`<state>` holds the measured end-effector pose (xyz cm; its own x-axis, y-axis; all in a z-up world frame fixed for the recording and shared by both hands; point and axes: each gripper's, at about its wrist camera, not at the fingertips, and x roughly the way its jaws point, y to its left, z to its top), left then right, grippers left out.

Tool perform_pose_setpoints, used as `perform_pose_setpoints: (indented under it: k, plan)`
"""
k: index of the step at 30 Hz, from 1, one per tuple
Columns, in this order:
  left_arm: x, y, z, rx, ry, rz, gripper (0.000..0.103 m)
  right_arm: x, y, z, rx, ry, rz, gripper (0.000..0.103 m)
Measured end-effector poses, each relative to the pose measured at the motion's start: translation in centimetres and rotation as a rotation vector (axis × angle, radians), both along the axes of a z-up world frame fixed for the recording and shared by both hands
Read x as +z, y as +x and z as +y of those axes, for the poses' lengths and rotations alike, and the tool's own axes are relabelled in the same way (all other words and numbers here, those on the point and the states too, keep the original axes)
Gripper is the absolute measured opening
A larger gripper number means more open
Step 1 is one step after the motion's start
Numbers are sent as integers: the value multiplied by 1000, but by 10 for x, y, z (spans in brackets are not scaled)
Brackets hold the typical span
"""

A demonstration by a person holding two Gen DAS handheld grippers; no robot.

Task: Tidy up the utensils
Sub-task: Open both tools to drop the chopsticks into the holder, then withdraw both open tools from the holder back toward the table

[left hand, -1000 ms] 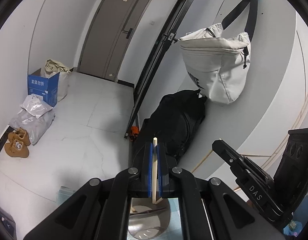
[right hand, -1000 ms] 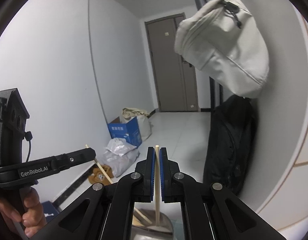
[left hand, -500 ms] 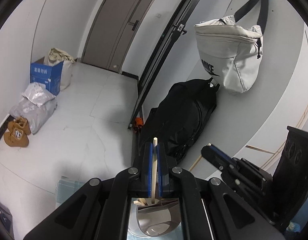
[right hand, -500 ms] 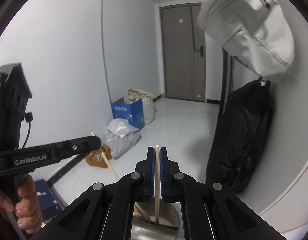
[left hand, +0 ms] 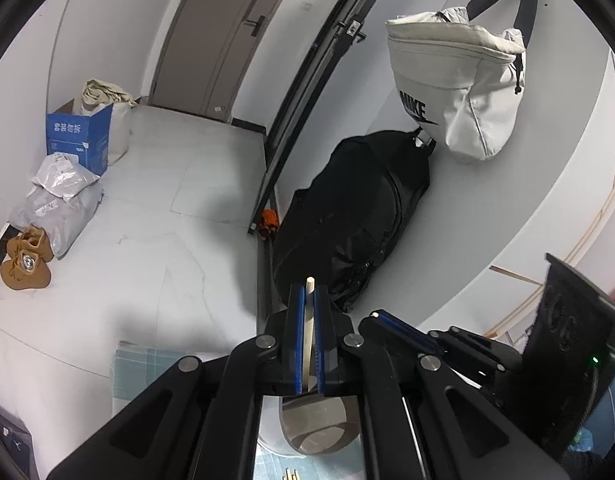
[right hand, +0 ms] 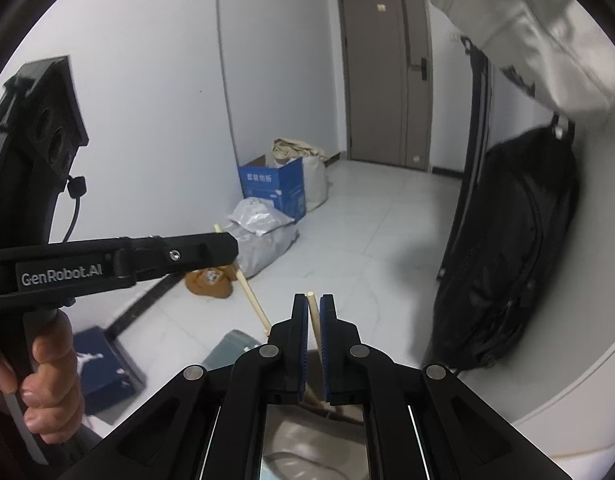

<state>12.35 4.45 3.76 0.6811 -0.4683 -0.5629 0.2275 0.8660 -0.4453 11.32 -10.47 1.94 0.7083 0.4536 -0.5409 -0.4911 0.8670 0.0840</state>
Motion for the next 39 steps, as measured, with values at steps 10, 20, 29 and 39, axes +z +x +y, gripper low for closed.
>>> perform_pose_setpoints:
  k: [10, 20, 29, 39]
  plan:
    - [2, -9, 2, 4, -20, 63, 30, -2, -2, -27, -44, 139, 99, 15]
    - [17, -40, -8, 69, 89, 23, 48, -2, -36, -66, -139, 204, 104, 36]
    - [24, -76, -22, 110, 183, -13, 59, 4, -80, -79, -157, 226, 65, 53]
    - [21, -114, -33, 148, 260, -57, 72, -2, -120, -81, -168, 234, 45, 72]
